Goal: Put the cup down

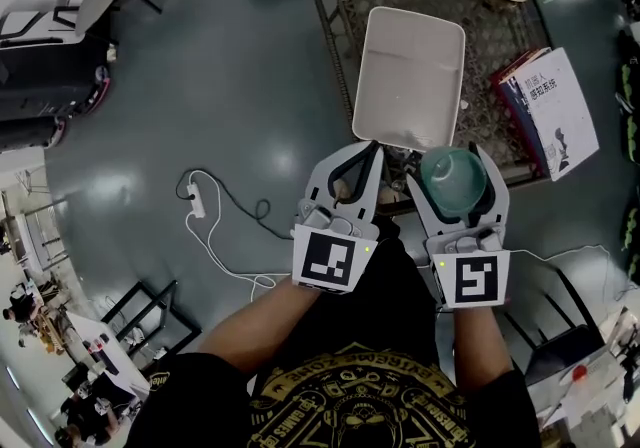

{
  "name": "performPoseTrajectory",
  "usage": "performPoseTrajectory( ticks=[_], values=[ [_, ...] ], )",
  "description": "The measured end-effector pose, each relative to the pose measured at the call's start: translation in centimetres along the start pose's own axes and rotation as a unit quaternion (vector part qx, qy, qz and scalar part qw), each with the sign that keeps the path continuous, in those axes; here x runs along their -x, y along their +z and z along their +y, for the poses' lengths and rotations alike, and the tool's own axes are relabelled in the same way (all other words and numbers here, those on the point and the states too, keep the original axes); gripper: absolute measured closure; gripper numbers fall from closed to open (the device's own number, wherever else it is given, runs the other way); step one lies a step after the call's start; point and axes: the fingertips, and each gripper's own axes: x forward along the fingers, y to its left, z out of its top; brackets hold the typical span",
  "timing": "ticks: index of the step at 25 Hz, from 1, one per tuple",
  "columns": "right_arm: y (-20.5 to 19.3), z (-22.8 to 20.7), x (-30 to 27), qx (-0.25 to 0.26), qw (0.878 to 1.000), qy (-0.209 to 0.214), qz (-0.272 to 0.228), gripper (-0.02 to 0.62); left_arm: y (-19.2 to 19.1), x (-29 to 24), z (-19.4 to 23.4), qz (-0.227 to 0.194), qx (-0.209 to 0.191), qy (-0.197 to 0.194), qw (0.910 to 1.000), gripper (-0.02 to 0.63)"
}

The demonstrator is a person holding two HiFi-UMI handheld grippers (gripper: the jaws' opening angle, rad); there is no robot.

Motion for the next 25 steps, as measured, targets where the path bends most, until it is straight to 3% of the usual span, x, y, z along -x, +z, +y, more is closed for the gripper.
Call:
performPoseTrajectory(
  ticks=[25],
  values=[
    [-3.1,-0.4,-4.7,-0.003,0.999,0.033,0.0,0.21,-5.1,-3.3,0.7,0.043,0.028,0.027,0.9983,0.617]
  ],
)
